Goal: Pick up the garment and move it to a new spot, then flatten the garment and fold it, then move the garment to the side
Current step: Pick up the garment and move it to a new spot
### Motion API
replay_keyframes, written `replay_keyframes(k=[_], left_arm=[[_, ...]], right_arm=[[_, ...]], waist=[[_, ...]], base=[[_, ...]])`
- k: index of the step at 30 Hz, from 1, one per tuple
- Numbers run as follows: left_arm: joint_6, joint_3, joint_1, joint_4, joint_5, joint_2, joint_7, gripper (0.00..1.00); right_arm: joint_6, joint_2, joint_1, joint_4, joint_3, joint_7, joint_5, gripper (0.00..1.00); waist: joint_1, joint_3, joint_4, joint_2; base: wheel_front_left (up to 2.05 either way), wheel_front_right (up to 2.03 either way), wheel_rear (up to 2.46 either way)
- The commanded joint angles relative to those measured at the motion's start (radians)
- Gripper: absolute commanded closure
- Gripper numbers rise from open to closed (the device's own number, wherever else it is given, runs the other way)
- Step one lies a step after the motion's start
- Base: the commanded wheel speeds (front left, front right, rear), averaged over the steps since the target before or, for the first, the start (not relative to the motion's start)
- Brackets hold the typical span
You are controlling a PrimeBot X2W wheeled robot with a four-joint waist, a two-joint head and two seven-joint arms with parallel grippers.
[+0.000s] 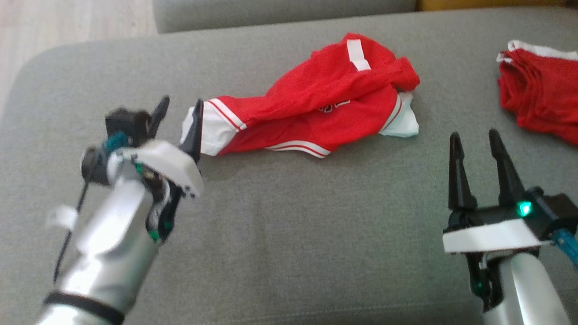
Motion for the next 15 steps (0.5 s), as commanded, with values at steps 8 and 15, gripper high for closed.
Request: replay_keyframes(k=[8,15], left_arm=[[0.096,0.143,0.233,-0.315,0.080,0.021,-0.014,0.00],[0.152,0.203,0.416,-0.482,0.142,0.008,-0.014,0.00]], right_arm=[[0.007,-0.003,0.033,-0.004,0.010,0.019,-0.015,0.00],[0.007,-0.003,0.061,0.025,0.007,0.021,-0.017,0.00]], waist=[[0.0000,-0.097,0.045,0.0000],[0.0000,-0.132,0.064,0.0000]], base=[[0.00,0.00,0.00],[0.00,0.00,0.00]])
